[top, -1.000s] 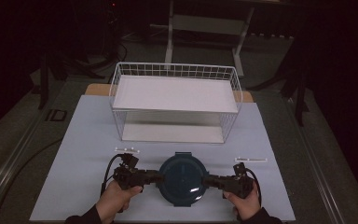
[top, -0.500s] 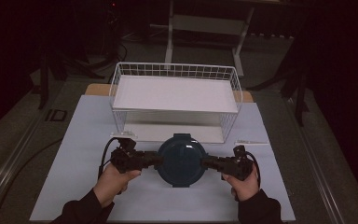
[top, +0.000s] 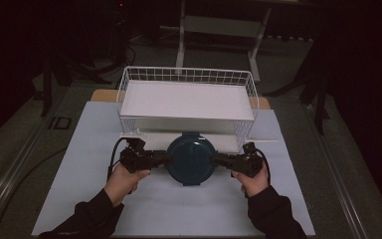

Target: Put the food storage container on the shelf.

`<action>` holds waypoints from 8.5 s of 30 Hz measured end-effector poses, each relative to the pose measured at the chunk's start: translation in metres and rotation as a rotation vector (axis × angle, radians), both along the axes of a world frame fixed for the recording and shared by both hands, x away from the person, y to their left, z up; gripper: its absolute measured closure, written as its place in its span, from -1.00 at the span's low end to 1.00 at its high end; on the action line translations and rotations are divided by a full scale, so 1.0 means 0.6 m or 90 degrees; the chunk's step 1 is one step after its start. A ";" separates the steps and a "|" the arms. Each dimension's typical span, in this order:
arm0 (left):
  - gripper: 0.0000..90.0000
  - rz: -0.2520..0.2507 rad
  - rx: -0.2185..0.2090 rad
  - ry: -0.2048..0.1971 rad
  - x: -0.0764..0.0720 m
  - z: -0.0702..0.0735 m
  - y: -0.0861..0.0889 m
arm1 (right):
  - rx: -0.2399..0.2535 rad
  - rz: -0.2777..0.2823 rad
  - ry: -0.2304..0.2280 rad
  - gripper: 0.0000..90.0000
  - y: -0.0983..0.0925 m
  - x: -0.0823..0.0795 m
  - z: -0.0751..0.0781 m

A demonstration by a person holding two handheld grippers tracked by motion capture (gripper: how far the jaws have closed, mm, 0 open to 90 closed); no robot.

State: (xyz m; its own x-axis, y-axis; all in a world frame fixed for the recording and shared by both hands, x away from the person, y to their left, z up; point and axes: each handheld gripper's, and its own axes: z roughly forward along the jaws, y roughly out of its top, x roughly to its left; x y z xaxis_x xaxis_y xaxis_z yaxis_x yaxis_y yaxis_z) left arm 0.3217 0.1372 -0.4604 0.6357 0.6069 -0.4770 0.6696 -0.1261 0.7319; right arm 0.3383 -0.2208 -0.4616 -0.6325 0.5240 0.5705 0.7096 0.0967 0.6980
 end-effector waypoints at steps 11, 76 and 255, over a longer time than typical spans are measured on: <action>0.22 0.013 -0.010 -0.057 0.041 -0.035 0.003 | -0.005 -0.023 -0.021 0.25 0.006 0.038 -0.029; -0.79 0.038 -0.032 -0.123 0.086 -0.066 -0.001 | -0.084 -0.151 -0.108 -0.16 0.039 0.080 -0.041; -0.96 -0.060 0.036 -0.228 -0.178 -0.071 0.081 | -0.155 -0.017 -0.231 -0.63 -0.052 -0.174 -0.061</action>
